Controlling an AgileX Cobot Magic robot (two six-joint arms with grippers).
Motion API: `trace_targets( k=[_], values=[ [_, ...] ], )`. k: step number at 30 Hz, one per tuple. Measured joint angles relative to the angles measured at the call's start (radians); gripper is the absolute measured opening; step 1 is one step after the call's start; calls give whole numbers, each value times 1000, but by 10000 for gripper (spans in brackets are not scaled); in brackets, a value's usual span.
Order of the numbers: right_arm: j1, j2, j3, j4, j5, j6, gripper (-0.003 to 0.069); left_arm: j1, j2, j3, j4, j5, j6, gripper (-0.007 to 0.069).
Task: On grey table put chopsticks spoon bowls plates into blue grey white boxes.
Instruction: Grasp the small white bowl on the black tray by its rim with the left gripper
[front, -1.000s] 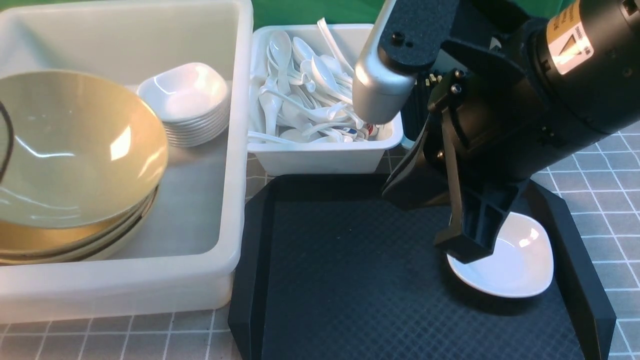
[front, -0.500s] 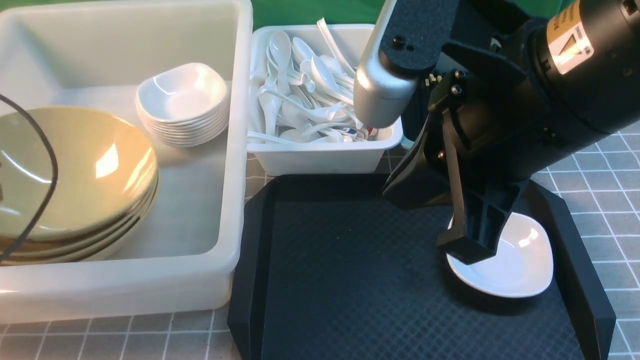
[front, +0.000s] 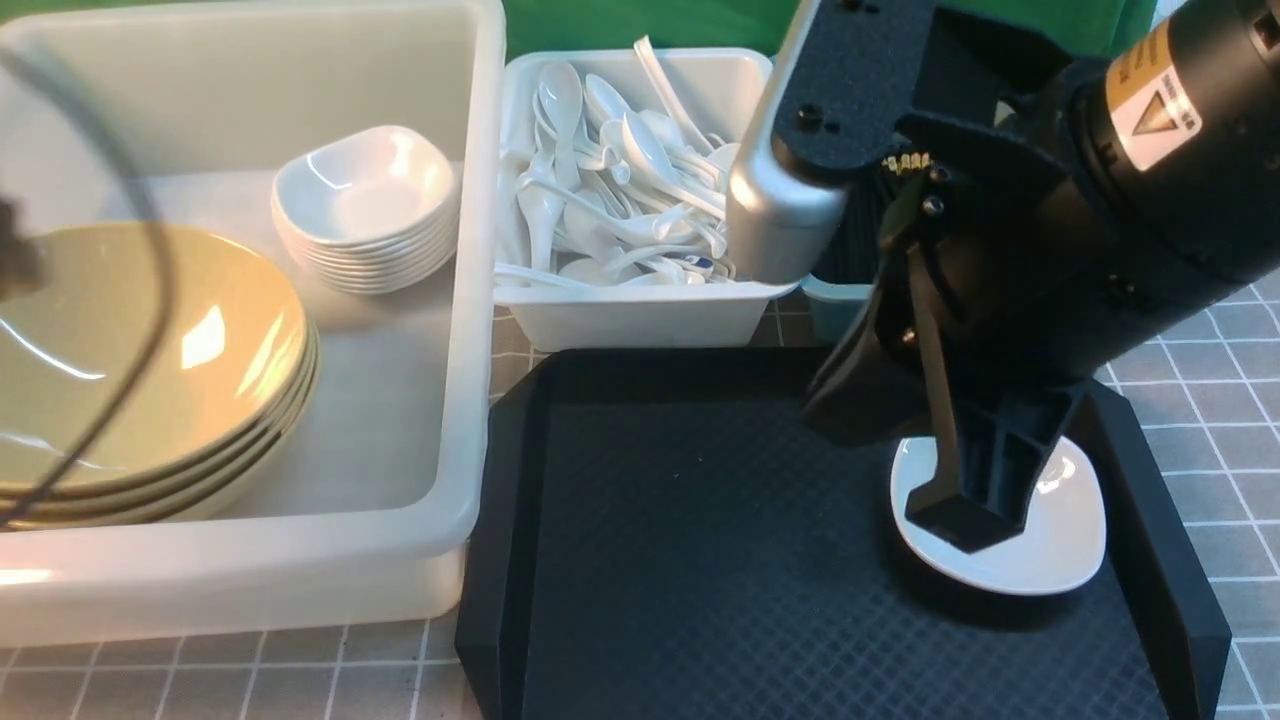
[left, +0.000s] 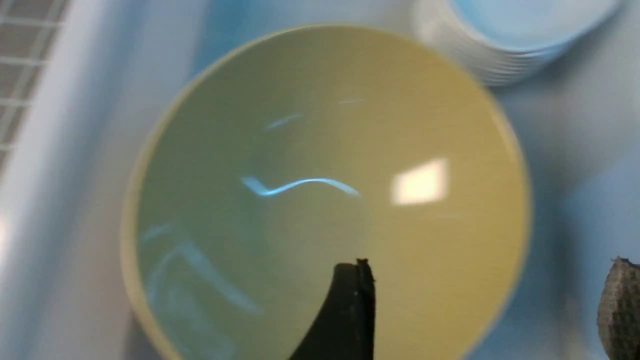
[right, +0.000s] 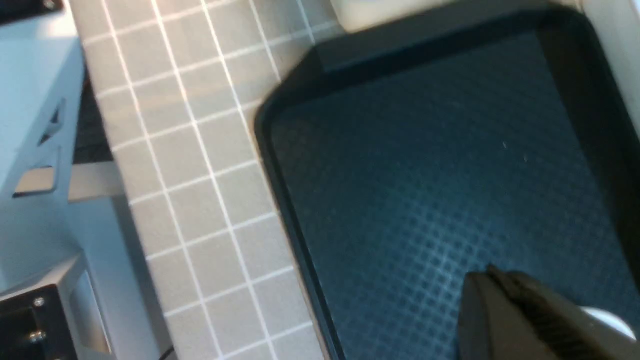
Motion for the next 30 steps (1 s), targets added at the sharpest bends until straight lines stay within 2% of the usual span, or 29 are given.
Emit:
trace_targets(
  k=[4, 8, 14, 21, 30],
  values=[
    [0, -46, 55, -102, 0, 102, 38, -268, 35, -24, -53, 43, -21, 543],
    [0, -155, 170, -233, 2, 235, 40, -517, 154, -30, -54, 22, -58, 521],
    [0, -364, 345, -326, 8, 394, 41, -755, 412, -124, -73, -53, -76, 516],
    [0, -564, 471, -333, 13, 513, 42, -872, 706, -374, -103, -110, -74, 516],
    [0, -723, 531, -334, 17, 571, 43, -880, 983, -607, -115, -139, -72, 516]
  ],
)
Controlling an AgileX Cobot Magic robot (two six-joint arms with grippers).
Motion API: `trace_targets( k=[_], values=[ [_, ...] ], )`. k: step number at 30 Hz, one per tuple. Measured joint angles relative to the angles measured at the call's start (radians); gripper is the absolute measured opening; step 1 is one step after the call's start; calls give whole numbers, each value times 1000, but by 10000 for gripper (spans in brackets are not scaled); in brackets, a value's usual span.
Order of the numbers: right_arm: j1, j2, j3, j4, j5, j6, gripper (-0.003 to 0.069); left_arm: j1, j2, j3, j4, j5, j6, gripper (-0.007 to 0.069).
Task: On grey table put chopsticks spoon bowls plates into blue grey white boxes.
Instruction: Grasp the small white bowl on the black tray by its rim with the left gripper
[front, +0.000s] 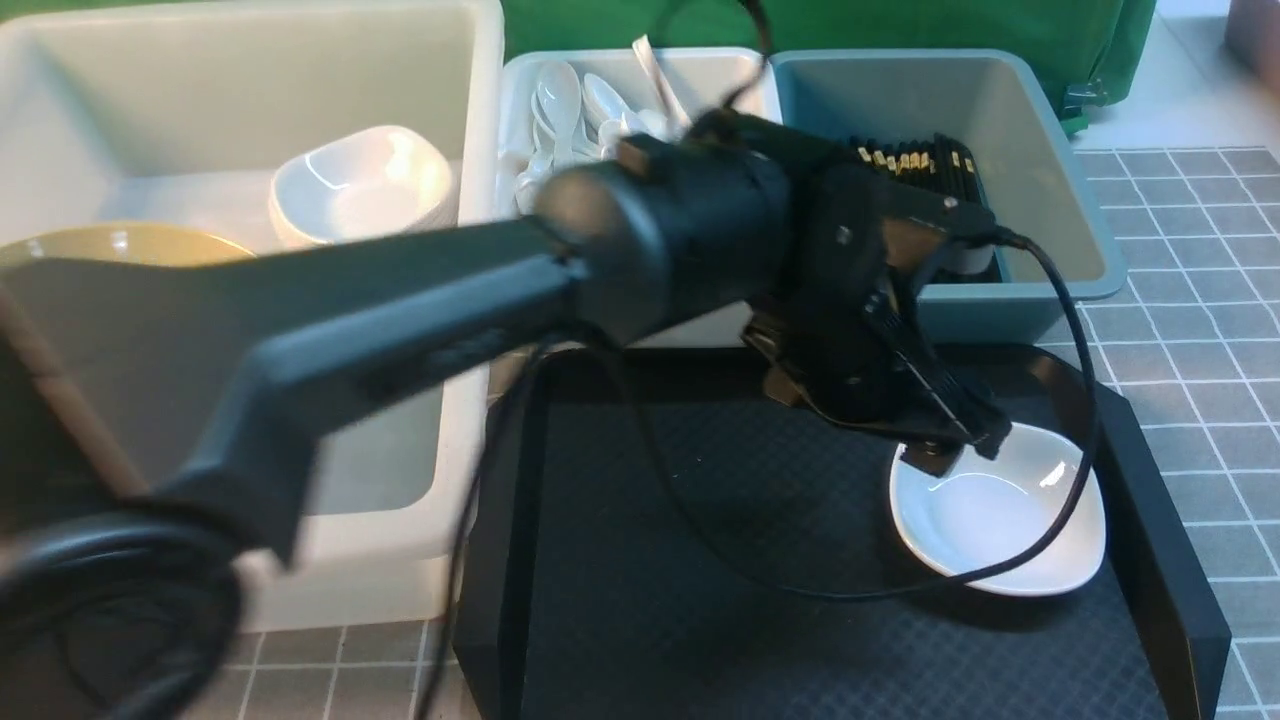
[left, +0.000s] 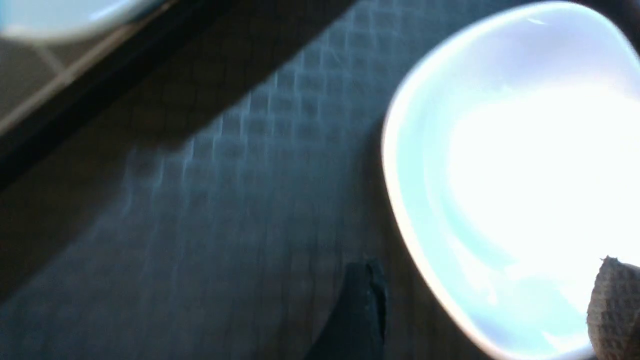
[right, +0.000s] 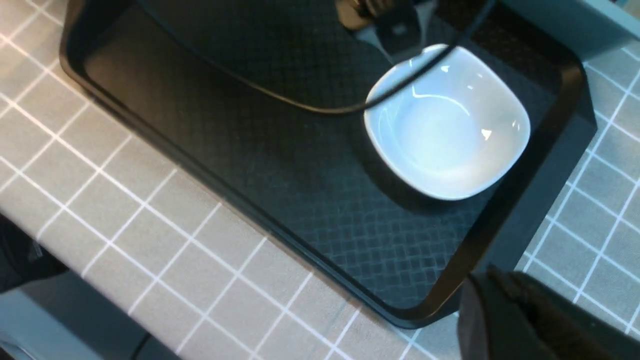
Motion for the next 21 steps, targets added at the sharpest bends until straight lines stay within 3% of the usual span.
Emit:
trace_targets(
  k=[6, 9, 11, 13, 14, 16, 21],
  values=[
    [0, -22, 5, 0, 2, 0, 45, 0, 148, -95, -2, -45, 0, 506],
    [0, -22, 5, 0, 2, 0, 45, 1, 197, -129, -6, -46, -1, 464],
    [0, -22, 5, 0, 2, 0, 45, 1, 215, -153, -18, -45, -1, 379],
    [0, -22, 5, 0, 2, 0, 45, 1, 222, -163, -28, -38, -2, 239],
    [0, -22, 5, 0, 2, 0, 45, 1, 222, -164, -28, -37, -2, 225],
    [0, -22, 5, 0, 2, 0, 45, 1, 224, -182, -38, -22, -4, 93],
    [0, 3, 5, 0, 2, 0, 45, 1, 180, -264, -12, 86, 29, 7]
  ],
)
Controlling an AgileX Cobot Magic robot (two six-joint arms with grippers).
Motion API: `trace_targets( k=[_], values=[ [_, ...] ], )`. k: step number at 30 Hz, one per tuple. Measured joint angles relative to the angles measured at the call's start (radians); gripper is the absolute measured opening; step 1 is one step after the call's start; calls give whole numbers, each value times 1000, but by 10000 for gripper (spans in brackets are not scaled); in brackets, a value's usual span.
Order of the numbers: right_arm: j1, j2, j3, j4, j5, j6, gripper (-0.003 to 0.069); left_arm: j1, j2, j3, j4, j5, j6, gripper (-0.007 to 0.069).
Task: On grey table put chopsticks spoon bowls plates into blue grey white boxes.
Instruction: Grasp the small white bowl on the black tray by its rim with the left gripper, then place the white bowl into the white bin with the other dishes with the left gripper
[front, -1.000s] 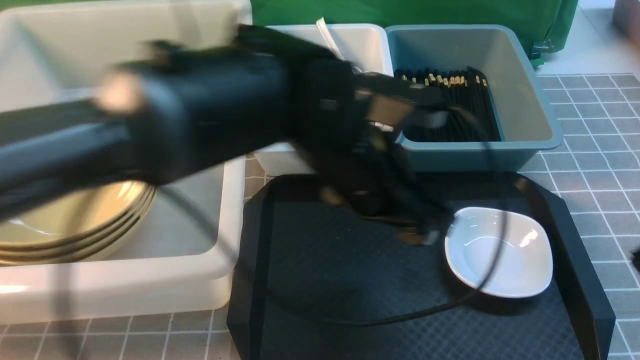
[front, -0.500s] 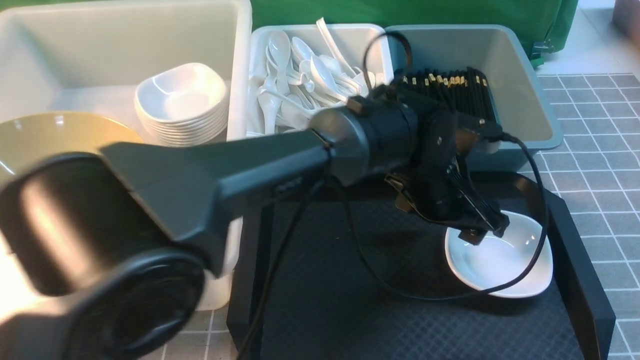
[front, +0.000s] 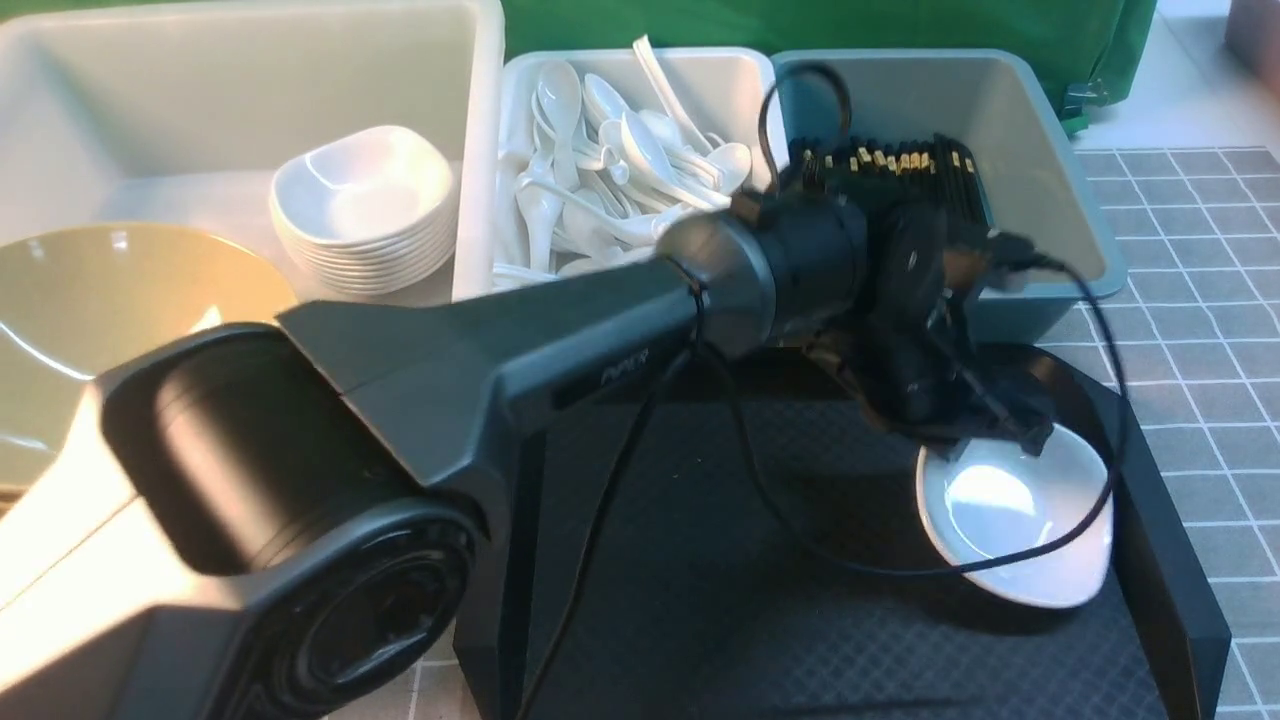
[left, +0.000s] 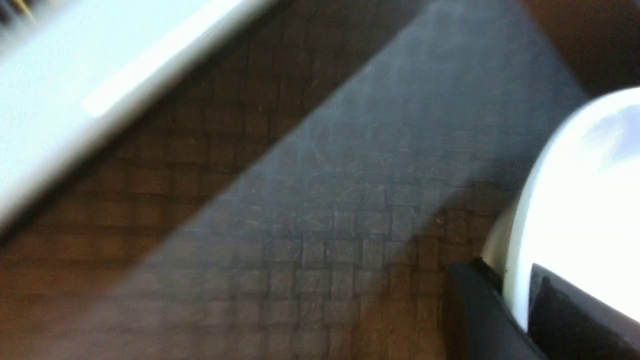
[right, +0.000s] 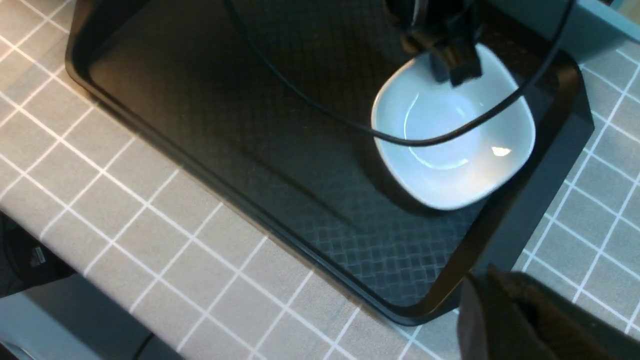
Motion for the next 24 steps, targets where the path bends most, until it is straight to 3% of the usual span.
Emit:
trace_targets(
  k=[5, 10, 15, 17, 18, 22, 24],
  values=[
    [0, 104, -8, 10, -60, -9, 45, 3, -115, -57, 115, 104, 28, 1],
    [0, 300, -121, 92, -116, -117, 45, 65, -331, -68, 254, 207, 43, 2],
    [1, 461, -259, 155, -161, -211, 45, 224, -476, -71, 297, 309, 55, 2],
    [11, 548, -349, 178, -189, -251, 45, 380, -545, -60, 279, 352, 89, 2],
    [14, 554, -354, 179, -193, -253, 45, 404, -554, -52, 273, 356, 96, 2],
    [45, 652, -467, 185, -231, -297, 45, 659, -605, 40, 131, 354, 179, 2],
    [53, 675, -492, 185, -237, -308, 45, 714, -607, 67, 86, 345, 199, 2]
  ],
)
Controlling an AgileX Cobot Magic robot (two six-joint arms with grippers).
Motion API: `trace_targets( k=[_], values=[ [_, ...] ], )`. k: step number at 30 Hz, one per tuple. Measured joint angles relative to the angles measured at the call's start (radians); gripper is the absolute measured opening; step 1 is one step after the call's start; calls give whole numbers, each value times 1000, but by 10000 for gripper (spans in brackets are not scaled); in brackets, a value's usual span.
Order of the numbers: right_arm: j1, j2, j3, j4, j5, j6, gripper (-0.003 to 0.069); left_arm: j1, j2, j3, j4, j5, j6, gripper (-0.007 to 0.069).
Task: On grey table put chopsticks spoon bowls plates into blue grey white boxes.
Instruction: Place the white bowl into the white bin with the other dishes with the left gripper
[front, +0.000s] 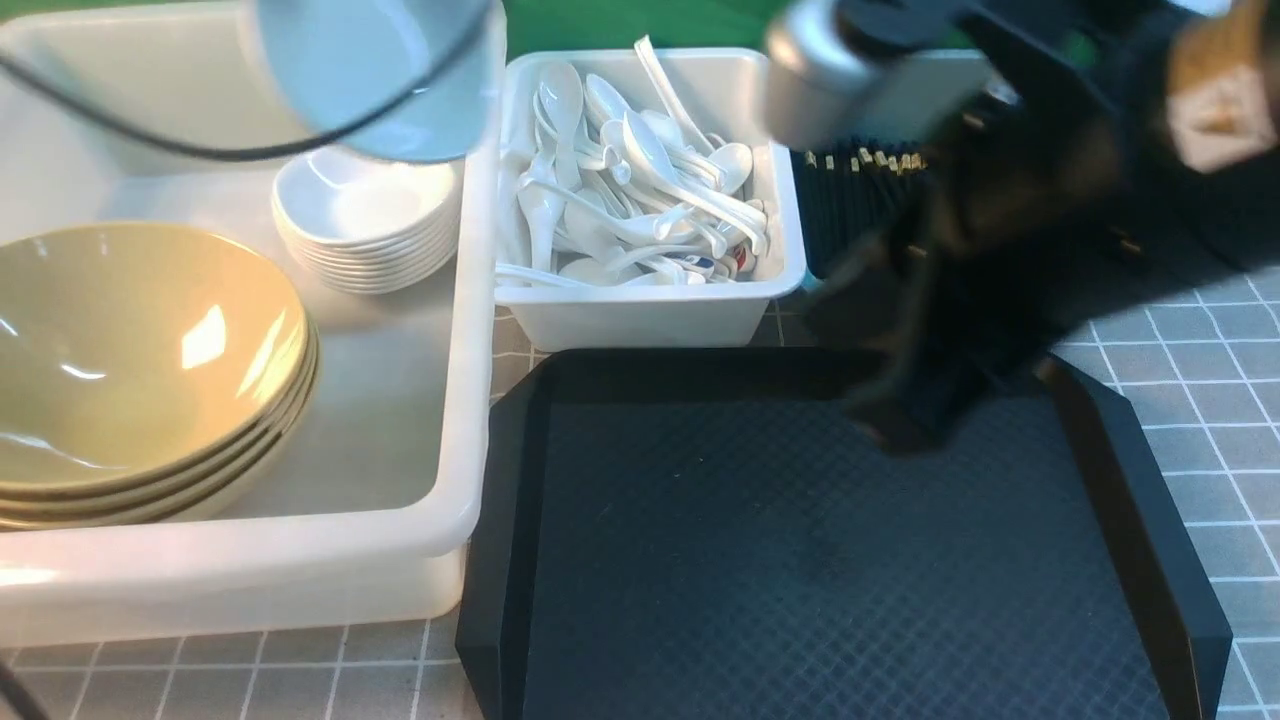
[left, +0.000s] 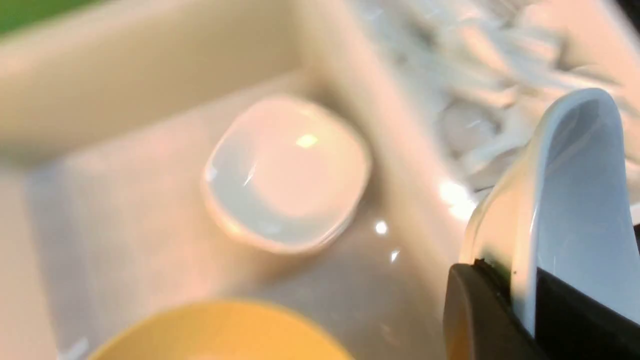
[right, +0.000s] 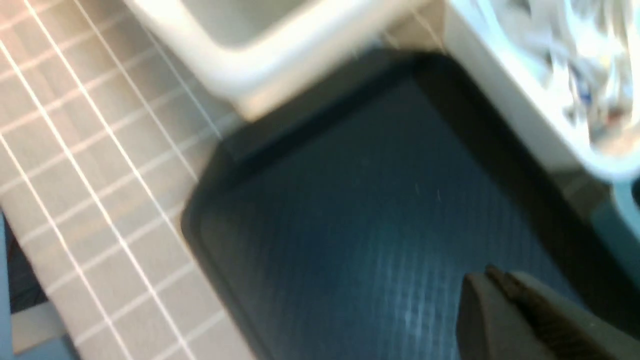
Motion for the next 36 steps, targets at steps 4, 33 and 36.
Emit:
trace_targets(
  k=[4, 33, 36],
  values=[
    [12, 77, -68, 2, -6, -43, 45, 190, 24, 118, -208, -87, 88, 2],
    [13, 256, -126, -66, -122, -169, 45, 185, 463, 91, -236, -480, 148, 384],
    [15, 256, -126, -66, -98, -170, 45, 181, 463, 70, -178, -439, 104, 502]
  ],
)
